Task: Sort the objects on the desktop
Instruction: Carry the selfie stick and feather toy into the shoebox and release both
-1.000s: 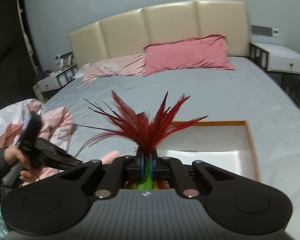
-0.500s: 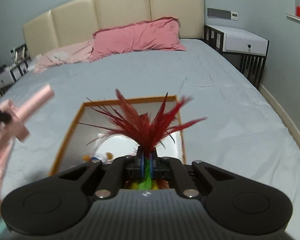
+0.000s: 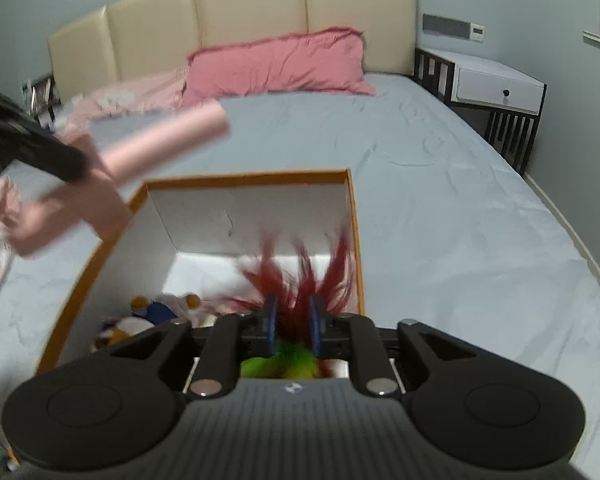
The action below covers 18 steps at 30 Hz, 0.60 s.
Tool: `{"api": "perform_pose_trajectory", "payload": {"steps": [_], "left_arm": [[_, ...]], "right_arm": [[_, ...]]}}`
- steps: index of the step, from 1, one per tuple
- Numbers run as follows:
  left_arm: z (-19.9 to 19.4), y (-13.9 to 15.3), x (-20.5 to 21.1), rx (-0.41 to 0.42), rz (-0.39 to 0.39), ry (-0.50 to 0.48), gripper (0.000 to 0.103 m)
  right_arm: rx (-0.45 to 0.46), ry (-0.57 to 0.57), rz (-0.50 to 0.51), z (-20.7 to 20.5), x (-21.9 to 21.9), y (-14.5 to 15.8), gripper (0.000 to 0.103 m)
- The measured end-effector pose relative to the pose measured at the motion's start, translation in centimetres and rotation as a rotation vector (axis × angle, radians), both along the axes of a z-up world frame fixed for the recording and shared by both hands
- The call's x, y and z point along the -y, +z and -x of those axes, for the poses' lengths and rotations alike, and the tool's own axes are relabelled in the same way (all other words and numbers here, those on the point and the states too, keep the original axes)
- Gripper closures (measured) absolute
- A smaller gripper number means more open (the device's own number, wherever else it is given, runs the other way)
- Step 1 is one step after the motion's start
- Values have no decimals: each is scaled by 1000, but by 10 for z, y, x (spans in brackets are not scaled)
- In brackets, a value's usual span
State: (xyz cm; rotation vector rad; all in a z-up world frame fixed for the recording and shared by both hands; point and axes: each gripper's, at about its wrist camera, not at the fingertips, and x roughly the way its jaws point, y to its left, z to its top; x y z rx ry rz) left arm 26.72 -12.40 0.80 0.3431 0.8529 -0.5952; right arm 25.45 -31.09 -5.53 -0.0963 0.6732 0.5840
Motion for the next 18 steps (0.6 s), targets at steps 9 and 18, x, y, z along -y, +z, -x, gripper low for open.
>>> {"api": "perform_pose_trajectory", "payload": {"steps": [9, 18], "left_arm": [[-34, -50, 51, -35, -164, -205, 96], [-75, -94, 70, -101, -253, -329, 96]], "right_arm": [[20, 23, -39, 2, 4, 9, 83], [6, 75, -30, -10, -3, 6, 83]]}}
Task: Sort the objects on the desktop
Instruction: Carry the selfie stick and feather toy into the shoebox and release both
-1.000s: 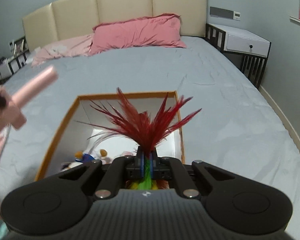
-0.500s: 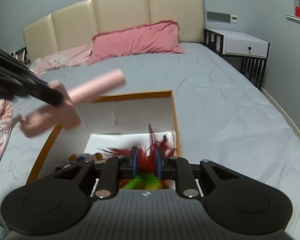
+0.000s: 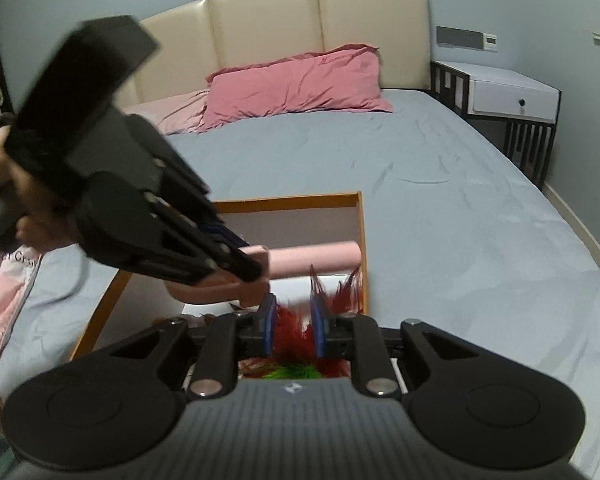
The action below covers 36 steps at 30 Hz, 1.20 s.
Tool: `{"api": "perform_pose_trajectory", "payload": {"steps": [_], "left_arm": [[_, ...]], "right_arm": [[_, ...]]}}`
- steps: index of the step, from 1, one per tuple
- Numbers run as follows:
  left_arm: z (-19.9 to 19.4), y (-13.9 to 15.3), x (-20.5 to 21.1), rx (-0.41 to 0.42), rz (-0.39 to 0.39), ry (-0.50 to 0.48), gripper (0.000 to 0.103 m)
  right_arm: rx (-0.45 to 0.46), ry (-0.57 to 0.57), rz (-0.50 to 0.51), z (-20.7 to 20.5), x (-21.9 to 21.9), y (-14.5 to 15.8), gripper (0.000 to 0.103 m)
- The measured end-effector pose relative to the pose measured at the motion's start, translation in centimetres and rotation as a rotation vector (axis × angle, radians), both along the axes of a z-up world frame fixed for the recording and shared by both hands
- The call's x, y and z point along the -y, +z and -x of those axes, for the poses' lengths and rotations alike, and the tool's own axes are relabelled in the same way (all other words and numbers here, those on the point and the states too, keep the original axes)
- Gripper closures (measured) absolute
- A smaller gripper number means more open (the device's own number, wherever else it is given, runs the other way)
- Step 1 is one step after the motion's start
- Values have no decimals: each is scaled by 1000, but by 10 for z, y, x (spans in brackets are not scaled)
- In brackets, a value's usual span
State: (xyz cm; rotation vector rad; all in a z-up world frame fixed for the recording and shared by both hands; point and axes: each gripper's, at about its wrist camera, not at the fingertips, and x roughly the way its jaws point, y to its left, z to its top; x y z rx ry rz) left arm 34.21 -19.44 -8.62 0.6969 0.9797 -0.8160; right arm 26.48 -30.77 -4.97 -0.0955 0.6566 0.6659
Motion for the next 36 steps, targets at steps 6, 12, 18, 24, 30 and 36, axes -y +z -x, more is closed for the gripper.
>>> {"api": "perform_pose_trajectory", "payload": {"steps": [6, 12, 18, 24, 30, 36], "left_arm": [[-17, -23, -6, -29, -45, -13, 96], [-21, -32, -14, -2, -34, -20, 94], [-25, -22, -25, 58, -24, 26, 89], [-5, 13, -32, 96, 26, 48, 89], [46, 67, -37, 176, 52, 96, 89], [112, 118, -47, 242, 115, 196, 88]], "right_arm": [[-18, 32, 20, -13, -16, -6, 83], [-34, 24, 41, -18, -27, -14, 83], [-56, 16, 55, -15, -29, -15, 83], [-44, -2, 63, -8, -32, -6, 83], [-16, -26, 42, 15, -22, 17, 83], [32, -14, 14, 48, -3, 42, 83]]}}
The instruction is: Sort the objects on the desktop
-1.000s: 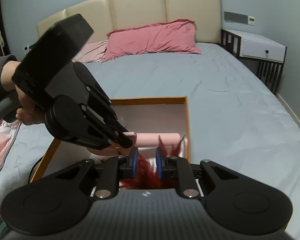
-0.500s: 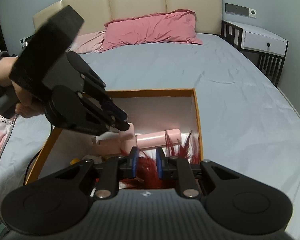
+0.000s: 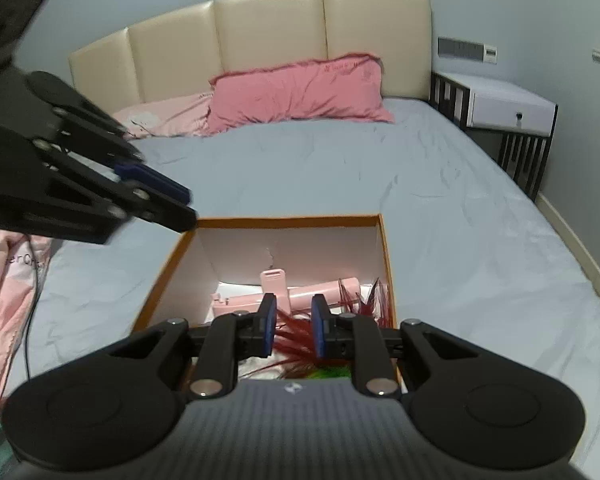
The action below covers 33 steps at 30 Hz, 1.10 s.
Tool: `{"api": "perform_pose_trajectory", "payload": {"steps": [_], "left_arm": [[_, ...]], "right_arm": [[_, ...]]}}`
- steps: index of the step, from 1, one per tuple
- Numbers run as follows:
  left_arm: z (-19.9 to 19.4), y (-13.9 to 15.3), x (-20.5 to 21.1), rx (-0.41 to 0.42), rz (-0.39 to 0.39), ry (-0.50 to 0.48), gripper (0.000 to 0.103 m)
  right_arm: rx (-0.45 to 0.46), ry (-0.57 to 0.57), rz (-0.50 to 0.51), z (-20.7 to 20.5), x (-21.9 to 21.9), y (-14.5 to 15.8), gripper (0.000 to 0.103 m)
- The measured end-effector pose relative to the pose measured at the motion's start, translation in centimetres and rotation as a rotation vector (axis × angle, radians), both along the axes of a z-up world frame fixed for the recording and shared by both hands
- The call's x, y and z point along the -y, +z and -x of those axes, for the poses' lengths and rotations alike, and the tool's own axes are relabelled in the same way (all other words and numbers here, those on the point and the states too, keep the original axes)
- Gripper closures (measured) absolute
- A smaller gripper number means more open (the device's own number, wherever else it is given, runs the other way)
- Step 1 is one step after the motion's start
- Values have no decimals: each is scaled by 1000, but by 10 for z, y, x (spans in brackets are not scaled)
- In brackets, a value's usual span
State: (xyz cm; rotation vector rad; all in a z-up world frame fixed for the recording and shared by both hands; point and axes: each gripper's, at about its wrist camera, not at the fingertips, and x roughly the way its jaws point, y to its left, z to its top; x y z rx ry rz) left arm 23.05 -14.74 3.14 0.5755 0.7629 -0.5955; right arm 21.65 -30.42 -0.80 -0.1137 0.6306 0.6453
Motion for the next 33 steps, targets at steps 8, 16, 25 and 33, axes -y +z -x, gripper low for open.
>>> {"api": "perform_pose_trajectory", "payload": {"steps": [8, 16, 25, 33], "left_arm": [[91, 30, -25, 73, 186, 195, 85], [158, 12, -55, 258, 431, 464, 69], [165, -34, -53, 279, 406, 663, 38], [146, -61, -44, 106, 384, 705, 28]], "right_arm": [[36, 9, -2, 51, 11, 13, 74], [97, 28, -8, 93, 3, 4, 74], [80, 23, 26, 102, -8, -23, 73], [22, -15, 30, 91, -6, -37, 64]]}}
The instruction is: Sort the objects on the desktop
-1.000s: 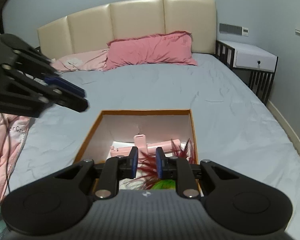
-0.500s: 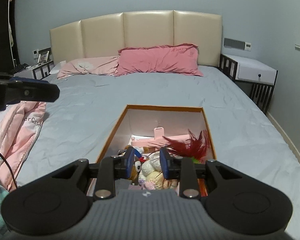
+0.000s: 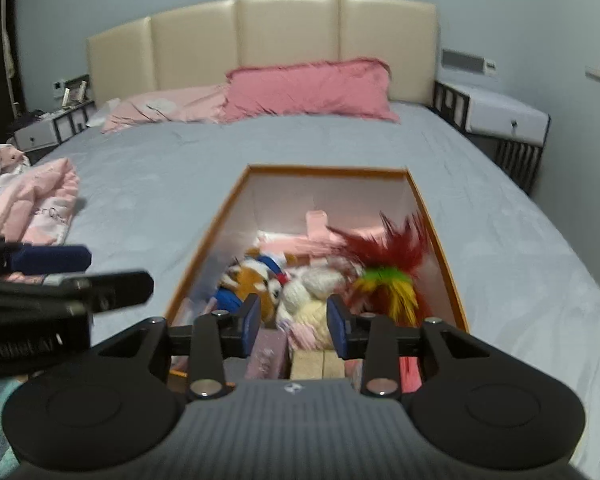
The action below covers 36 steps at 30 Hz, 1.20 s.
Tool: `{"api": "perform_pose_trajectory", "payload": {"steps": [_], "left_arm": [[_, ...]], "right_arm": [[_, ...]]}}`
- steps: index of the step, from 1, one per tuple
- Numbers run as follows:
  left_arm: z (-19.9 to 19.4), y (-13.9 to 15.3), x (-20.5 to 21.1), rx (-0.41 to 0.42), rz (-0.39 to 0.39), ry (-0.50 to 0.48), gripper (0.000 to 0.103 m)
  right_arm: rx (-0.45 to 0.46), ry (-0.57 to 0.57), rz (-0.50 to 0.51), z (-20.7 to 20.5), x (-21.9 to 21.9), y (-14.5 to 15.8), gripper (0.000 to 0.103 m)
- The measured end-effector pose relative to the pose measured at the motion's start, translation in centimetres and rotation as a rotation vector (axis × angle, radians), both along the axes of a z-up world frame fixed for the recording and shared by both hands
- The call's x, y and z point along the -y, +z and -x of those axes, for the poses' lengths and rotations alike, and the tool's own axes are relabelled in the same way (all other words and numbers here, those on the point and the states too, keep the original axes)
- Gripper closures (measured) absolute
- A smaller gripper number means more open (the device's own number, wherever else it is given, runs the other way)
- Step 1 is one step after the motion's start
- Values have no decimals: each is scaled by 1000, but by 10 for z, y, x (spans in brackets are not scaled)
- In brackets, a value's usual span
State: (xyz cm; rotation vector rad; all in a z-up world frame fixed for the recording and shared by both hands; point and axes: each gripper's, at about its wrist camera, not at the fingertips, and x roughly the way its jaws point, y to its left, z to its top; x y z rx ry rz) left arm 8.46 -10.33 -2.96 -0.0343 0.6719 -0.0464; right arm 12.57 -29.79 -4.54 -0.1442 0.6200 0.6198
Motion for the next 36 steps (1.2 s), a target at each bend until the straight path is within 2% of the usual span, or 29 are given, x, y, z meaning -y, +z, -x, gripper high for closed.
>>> {"api": "perform_pose_trajectory", "payload": {"steps": [5, 12, 17, 36], "left_arm": [[1, -13, 0, -60, 21, 38, 25], [-6, -25, 4, -113, 12, 64, 25], [-10, -32, 6, -146, 0, 77, 25], [-14, -35, 12, -178, -12, 82, 25]], "right_arm": [[-56, -13, -44, -8, 6, -4, 60], [-92, -40, 31, -14, -1, -14, 59], [-110, -47, 40, -15, 1, -18, 59], [-125, -58, 43, -15, 2, -19, 63]]}}
